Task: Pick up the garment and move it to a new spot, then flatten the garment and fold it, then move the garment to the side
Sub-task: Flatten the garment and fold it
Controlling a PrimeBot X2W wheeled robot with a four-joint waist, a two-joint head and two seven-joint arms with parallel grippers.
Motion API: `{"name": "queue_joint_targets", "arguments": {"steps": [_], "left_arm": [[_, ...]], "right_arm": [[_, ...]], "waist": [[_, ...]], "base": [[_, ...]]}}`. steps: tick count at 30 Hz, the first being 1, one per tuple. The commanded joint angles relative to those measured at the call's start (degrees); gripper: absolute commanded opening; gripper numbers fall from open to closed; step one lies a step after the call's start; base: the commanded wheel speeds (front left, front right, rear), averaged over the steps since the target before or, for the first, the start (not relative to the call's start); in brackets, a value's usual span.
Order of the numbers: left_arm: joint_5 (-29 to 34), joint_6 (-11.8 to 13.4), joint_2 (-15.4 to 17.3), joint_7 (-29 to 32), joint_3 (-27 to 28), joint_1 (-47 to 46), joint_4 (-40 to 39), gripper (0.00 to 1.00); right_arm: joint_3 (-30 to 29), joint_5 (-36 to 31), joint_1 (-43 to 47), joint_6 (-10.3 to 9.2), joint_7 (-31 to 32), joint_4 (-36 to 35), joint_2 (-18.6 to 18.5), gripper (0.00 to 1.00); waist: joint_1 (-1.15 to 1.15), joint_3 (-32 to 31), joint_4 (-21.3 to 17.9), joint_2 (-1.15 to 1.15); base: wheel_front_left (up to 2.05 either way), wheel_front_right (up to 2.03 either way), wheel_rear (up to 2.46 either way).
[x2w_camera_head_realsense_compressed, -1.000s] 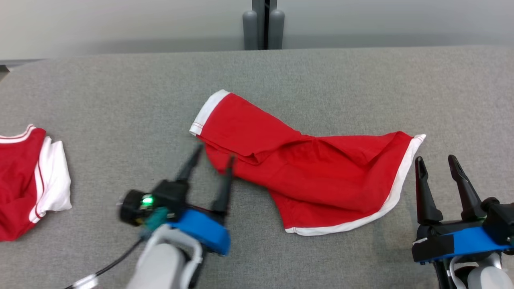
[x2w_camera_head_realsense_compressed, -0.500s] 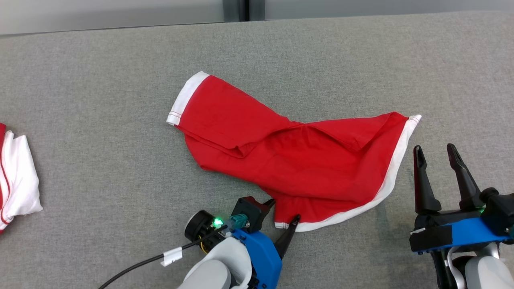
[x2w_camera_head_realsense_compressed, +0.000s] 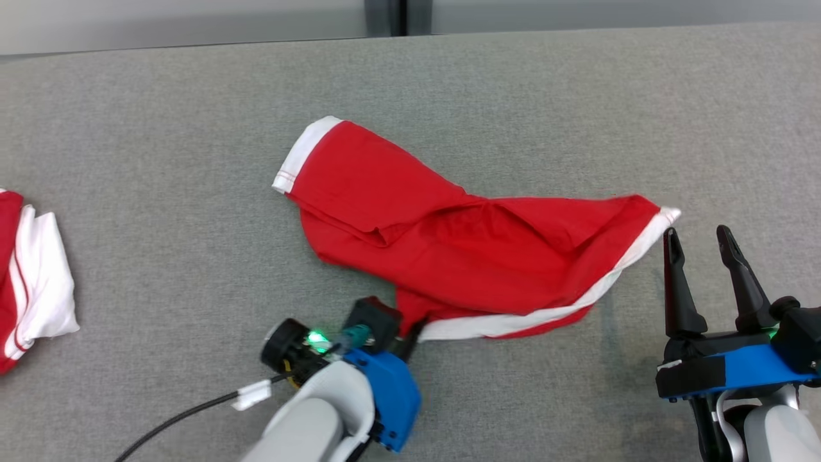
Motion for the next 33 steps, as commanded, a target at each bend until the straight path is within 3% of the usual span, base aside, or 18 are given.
{"name": "queue_joint_targets", "arguments": {"steps": [1,5,9,14,15,16,22,33], "left_arm": [[-0.5,0.8,1.6,-0.1,1.3,0.8,-1.2,0.0],[-1.3,2.1,3.9,0.4,3.3,1.8,-4.1,0.0],[-2.5,4.0,8.8,2.3,6.5,3.8,-8.3,0.0],[-3.9,4.1,11.0,3.2,8.1,5.0,-10.8,0.0],[-3.8,4.5,11.4,2.7,8.6,5.0,-11.4,0.2],[-3.9,4.8,11.7,2.0,9.1,5.0,-12.0,1.0],[-4.4,9.2,10.5,-4.6,13.3,6.1,-14.7,1.0],[-5.0,13.2,10.8,-18.8,20.0,8.6,-16.8,1.0]], "right_arm": [[-0.2,0.4,-0.3,0.03,-0.3,0.2,0.0,1.0],[-0.2,0.5,-0.4,0.03,-0.4,0.6,0.0,1.0],[-0.2,0.8,-0.8,0.02,-0.5,0.9,0.0,1.0],[0.2,0.8,-1.2,0.03,-0.4,0.9,0.0,1.0],[0.3,0.7,-1.3,0.03,-0.5,0.9,0.0,1.0],[0.3,0.6,-1.3,0.03,-0.4,0.8,0.0,1.0],[0.5,0.2,-0.7,0.03,0.4,-0.7,0.0,1.0],[0.7,-0.7,1.9,0.03,2.4,-3.5,0.0,1.0]], "waist": [[0.0,-0.1,0.5,0.0],[0.0,-0.3,1.2,0.0],[0.0,-0.7,2.4,0.0],[0.0,-1.0,2.8,0.0],[0.0,-1.1,2.9,0.0],[0.0,-1.2,3.0,0.0],[0.0,-2.2,3.6,0.0],[0.0,-5.6,4.1,0.0]], "base": [[0.0,0.0,0.0],[0.0,0.0,0.0],[0.0,0.0,0.0],[0.0,0.0,0.0],[0.0,0.0,0.0],[0.0,0.0,0.0],[0.0,0.0,0.0],[0.0,0.0,0.0]]}}
